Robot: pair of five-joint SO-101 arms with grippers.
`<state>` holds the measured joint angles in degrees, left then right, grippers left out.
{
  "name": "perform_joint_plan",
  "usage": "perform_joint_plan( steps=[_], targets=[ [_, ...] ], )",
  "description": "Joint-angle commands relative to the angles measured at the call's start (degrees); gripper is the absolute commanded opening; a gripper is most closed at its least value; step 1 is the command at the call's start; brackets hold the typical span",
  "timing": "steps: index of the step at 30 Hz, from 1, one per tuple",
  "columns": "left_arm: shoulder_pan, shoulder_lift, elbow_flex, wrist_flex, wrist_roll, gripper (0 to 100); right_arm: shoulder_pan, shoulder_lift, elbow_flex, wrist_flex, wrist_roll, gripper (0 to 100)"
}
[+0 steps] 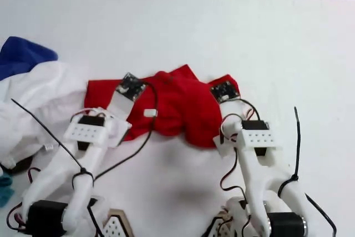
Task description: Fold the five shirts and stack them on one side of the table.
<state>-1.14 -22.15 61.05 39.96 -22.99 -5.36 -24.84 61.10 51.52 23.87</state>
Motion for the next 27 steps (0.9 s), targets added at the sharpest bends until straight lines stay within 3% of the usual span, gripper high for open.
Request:
perform_joint_plan(
  steps=[1,10,12,15,17,27],
  targets=[
    [0.5,0.0,0.1,-0.9,0.5,3,0.1,0.2,-1.8,0.0,0.1,19.4],
    [0.5,0.0,0.1,-0.9,0.5,3,0.4,0.2,-1.7,1.5,0.4,19.2],
    [0.5,0.0,0.1,-0.9,0.5,3,0.3,0.2,-1.9,1.4,0.4,15.4],
    [0.5,0.0,0.1,-0.9,0.5,3,0.7,-0.3,-2.5,1.3,0.1,0.8],
    [0.5,0.0,0.1,-0.9,0.5,3,0.9,-0.4,-3.5,1.7,0.3,3.6],
    [0.5,-0.4,-1.7,1.1,0.4,3,17.7,-0.4,-18.3,5.2,0.5,1.9]
  ],
)
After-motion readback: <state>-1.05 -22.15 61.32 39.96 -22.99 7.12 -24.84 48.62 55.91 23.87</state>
